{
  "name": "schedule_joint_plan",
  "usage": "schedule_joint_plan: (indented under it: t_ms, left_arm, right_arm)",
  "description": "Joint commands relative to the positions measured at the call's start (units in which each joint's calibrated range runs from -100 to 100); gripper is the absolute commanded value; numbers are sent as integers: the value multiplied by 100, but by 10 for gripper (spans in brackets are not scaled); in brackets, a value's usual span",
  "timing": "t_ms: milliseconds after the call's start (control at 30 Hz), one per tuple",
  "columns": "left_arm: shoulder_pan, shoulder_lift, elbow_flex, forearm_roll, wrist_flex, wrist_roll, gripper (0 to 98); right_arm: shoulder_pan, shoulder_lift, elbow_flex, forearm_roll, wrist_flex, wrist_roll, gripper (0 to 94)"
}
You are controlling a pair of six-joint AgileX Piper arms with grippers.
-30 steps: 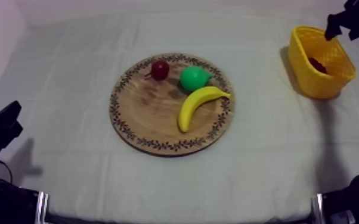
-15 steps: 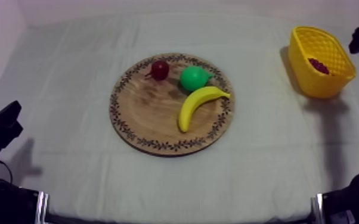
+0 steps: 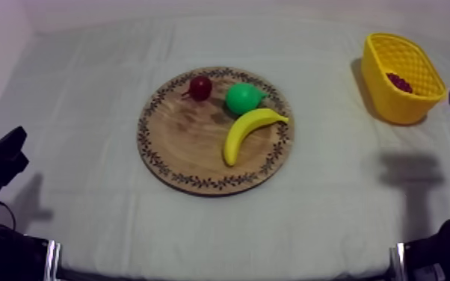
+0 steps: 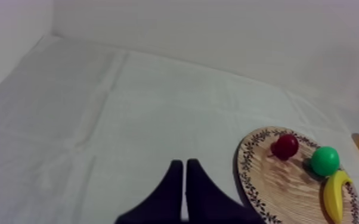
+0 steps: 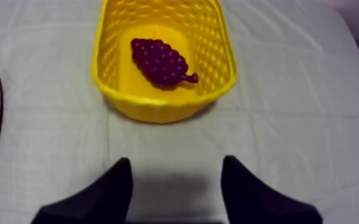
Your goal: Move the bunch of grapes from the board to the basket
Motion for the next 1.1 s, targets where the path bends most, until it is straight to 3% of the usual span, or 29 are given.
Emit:
schedule_joint_plan:
  t_ms: [0, 333, 667, 1067]
  left_arm:
    - [0, 0, -2, -4, -5, 0, 1]
    - [0, 0, -2, -4, -5, 0, 1]
    - [0, 0, -2, -4, -5, 0, 1]
    - [0, 0, -2, -4, -5, 0, 1]
  right_arm:
    - [-3, -897, 778, 2, -129, 1, 392]
    - [-14, -2852, 2114, -48, -566, -11, 176]
    - [47, -3967, 3150, -421, -1149, 314, 19]
    - [-205, -4312, 3643, -132, -2036, -584, 3]
